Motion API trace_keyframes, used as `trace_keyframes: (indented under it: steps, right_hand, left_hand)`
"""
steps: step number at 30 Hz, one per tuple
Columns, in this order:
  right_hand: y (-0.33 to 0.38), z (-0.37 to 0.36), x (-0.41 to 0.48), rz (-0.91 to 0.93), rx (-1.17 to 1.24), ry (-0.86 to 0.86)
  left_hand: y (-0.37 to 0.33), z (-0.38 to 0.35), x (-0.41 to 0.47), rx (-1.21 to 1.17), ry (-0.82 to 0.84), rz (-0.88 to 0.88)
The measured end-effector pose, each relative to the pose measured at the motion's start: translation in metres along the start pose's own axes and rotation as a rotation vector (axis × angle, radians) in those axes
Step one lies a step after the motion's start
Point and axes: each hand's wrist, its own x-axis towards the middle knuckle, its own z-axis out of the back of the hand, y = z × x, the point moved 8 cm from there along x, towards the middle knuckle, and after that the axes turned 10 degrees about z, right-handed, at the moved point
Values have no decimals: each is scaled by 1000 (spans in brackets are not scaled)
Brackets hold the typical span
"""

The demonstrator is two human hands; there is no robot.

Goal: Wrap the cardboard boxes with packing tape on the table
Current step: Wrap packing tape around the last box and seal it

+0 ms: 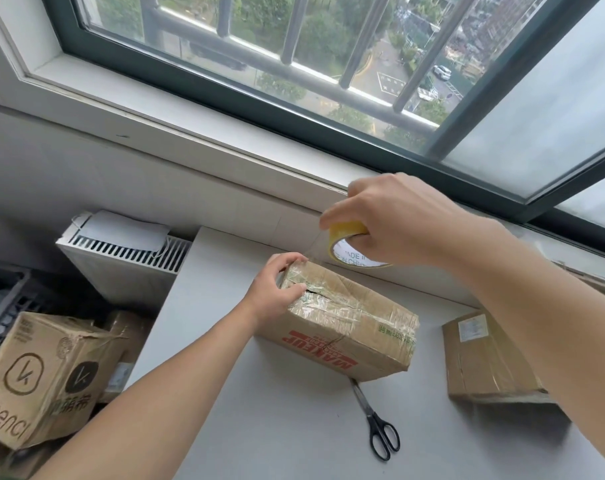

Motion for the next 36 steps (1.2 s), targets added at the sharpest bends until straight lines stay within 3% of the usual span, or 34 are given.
trace_keyframes:
  steps: [10,23,32,36]
  right_hand:
    - [32,23,87,17,-71,1]
    - [53,17,129,-37,-78,-26]
    - [-12,8,31,-143,-9,102]
    - [-30,-26,-31,-206,88,79]
  left_hand:
    - [3,-2,-4,-68,23,38]
    - [10,-2,-4,-155,-8,112]
    - [24,-3,-1,-141,41,193]
    - [15,-6,-3,-48,100,195]
